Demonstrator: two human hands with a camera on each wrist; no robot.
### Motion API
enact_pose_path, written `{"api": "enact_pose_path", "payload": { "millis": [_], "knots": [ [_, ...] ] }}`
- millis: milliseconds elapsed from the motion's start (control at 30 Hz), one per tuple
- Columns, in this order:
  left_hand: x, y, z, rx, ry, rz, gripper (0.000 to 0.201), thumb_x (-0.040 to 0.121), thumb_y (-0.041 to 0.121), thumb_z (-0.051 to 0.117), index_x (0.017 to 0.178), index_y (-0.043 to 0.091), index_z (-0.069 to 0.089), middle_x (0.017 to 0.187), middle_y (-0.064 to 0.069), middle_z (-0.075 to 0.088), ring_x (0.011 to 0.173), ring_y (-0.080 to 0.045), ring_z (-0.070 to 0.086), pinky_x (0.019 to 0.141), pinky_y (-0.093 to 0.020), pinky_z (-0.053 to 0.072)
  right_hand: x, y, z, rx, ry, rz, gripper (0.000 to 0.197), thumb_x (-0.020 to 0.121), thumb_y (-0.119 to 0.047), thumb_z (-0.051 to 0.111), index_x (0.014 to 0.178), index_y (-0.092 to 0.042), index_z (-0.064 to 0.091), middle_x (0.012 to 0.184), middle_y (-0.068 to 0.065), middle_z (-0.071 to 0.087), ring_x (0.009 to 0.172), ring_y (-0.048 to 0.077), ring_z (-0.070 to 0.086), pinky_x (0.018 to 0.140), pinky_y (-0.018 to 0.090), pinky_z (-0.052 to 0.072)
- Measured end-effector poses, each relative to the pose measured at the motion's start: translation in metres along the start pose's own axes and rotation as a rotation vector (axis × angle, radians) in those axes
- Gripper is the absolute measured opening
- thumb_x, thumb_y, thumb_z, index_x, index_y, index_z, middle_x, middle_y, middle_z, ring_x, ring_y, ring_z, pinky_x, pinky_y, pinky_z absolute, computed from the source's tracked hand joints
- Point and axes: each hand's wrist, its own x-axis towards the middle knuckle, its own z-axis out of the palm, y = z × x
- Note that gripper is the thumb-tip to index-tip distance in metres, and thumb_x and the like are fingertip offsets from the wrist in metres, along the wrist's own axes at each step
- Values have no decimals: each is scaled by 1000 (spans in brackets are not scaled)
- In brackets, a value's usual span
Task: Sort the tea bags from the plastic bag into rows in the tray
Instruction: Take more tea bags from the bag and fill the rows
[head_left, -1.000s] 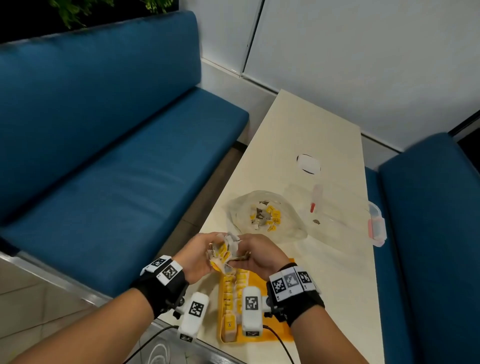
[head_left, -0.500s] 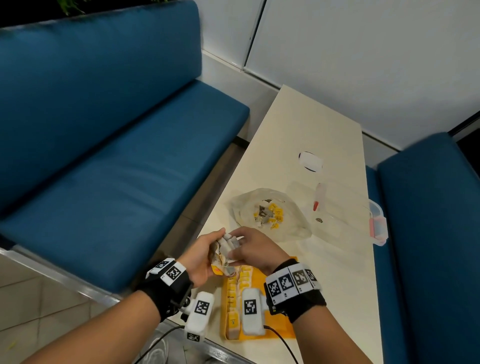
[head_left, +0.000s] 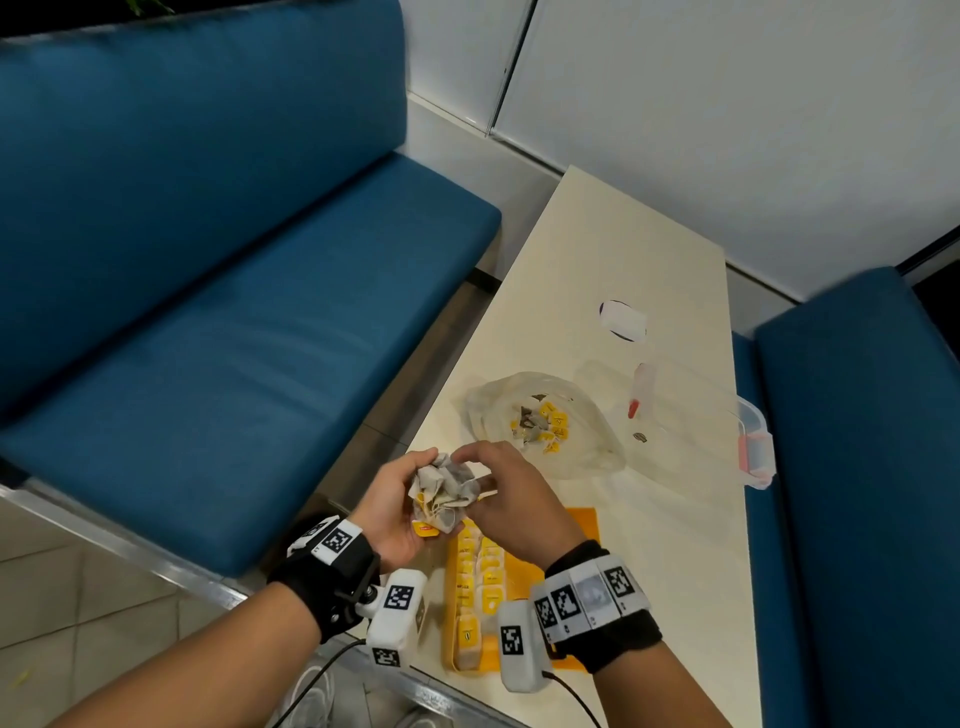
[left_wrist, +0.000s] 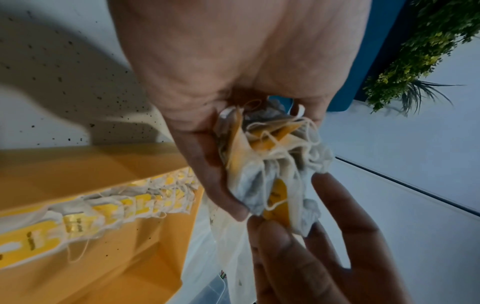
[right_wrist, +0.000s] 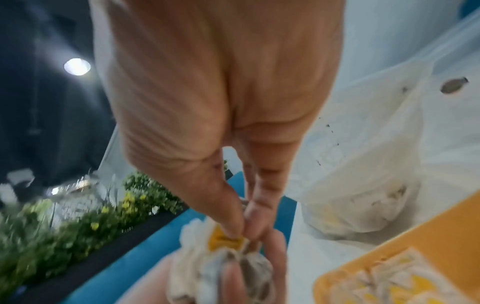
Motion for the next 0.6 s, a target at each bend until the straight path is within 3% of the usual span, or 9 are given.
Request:
{"api": "enact_pose_path", "payload": {
  "millis": [67, 167, 267, 367, 500, 600],
  "knots": [
    [-2, 0, 2, -6, -3, 10, 37, 95, 39, 56, 92, 5, 72, 85, -17, 70, 60, -28, 67, 51, -32, 56, -4, 5, 3, -22, 57, -66, 42, 82, -4, 72, 114, -31, 64, 118, -10, 48, 96, 8, 62, 80, 15, 53],
    [-3, -1, 4, 5, 11, 25, 38, 96, 37, 56, 82, 8, 76, 79, -13, 71, 60, -25, 67, 55, -31, 54, -10, 13, 7, -117, 87, -152, 28, 85, -11, 71, 105, -31, 66, 126, -12, 44, 102, 9, 59, 83, 23, 54],
    [-4, -4, 6, 19, 34, 18, 33, 94, 38, 59, 90, 9, 74, 81, -12, 69, 63, -24, 66, 60, -32, 55, -16, 19, 10, -212, 109, -234, 16, 90, -17, 68, 101, -29, 68, 131, -11, 43, 100, 10, 59, 79, 23, 52],
    [-4, -7, 4, -6, 37, -5, 34, 94, 38, 60, 97, 7, 72, 82, -12, 69, 65, -25, 67, 61, -33, 55, -19, 23, 11, -316, 136, -324, 12, 91, -21, 66, 102, -27, 68, 126, -8, 48, 92, 9, 60, 72, 19, 47],
    [-5, -9, 3, -23, 20, -26, 36, 94, 40, 59, 96, 6, 71, 82, -13, 68, 66, -25, 65, 62, -33, 53, -22, 26, 11, -376, 210, -365, 7, 91, -25, 62, 96, -22, 66, 110, -9, 52, 80, 15, 61, 61, 33, 54],
    [-4, -8, 1, -70, -8, -59, 36, 90, 39, 63, 92, 5, 71, 84, -13, 62, 68, -25, 61, 62, -33, 48, -24, 25, 8, -399, 262, -352, 10, 91, -28, 61, 92, -19, 65, 104, -8, 54, 83, 16, 59, 62, 33, 54]
  ]
}}
